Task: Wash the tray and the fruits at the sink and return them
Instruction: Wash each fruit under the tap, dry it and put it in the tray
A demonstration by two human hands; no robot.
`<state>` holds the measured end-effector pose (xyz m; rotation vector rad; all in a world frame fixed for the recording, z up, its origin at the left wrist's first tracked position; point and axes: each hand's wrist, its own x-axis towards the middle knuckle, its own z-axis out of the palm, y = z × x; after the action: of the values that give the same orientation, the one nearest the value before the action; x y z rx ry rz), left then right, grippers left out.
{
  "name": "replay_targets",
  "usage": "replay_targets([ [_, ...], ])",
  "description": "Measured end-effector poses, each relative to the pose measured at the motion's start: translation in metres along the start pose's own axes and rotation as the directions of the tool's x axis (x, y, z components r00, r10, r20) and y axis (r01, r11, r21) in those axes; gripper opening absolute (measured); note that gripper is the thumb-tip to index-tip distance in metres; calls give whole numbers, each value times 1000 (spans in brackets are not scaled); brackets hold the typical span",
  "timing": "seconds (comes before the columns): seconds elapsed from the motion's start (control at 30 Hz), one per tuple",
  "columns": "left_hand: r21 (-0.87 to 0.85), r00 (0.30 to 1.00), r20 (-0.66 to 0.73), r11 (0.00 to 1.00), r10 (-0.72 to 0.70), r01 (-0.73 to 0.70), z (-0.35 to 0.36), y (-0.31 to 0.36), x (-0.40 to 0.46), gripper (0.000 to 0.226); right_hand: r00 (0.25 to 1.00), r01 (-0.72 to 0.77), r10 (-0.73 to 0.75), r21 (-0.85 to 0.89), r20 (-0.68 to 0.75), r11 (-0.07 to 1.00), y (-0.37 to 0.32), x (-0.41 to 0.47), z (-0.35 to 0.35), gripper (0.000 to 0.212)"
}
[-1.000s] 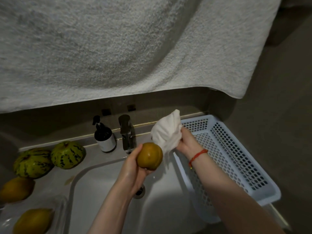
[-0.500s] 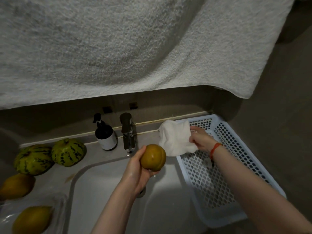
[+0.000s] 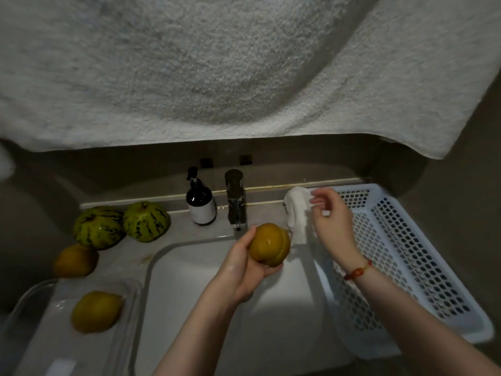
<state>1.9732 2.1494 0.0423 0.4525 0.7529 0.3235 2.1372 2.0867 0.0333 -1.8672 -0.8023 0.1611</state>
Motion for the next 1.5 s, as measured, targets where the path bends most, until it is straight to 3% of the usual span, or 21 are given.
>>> replay_targets([
  [0.1, 62, 999, 51, 998, 19, -22, -8, 5, -13, 32, 935, -28, 5, 58, 354, 998, -41, -37, 8, 15],
  [0.17, 105, 991, 121, 992, 62, -75, -20, 10, -25, 36, 816, -77, 61, 3, 574, 997, -62, -56, 16, 49],
  [0.23, 100, 980, 156, 985, 123, -139, -41, 16, -43, 47, 731, -29, 39, -26, 681, 999, -78, -72, 31, 71],
  [0.37, 136, 967, 54, 958, 249, -254, -90, 28, -79, 59, 572, -88, -22, 88, 820, 992, -91, -94, 67, 58],
  [0.47, 309, 917, -111, 890, 383, -335, -138, 37, -110, 50, 551, -9, -92, 116, 829, 993, -101, -120, 117, 68],
  [0.6, 633, 774, -269, 711, 574, -307, -204, 40, -146, 43, 502, 244, -251, 143, 828, 959, -119, -163, 184, 77],
  [0.7, 662, 726, -340, 700, 598, -267, -235, 38, -162, 44, 421, 392, -329, 157, 845, 906, -122, -190, 216, 73],
  [0.83, 688, 660, -428, 696, 618, -205, -259, 30, -165, 42, 363, 459, -285, 96, 887, 883, -116, -214, 234, 74],
  [0.97, 659, 683, -445, 728, 579, -188, -266, 25, -160, 45, 384, 656, -331, -3, 862, 755, -111, -219, 237, 75],
  [1.2, 556, 730, -455, 803, 510, -214, -266, 20, -157, 43, 364, 626, -271, -18, 891, 780, -106, -225, 243, 68],
  [1.5, 618, 747, -444, 773, 495, -145, -269, 24, -156, 59, 345, 622, -206, -58, 916, 781, -110, -218, 241, 71],
])
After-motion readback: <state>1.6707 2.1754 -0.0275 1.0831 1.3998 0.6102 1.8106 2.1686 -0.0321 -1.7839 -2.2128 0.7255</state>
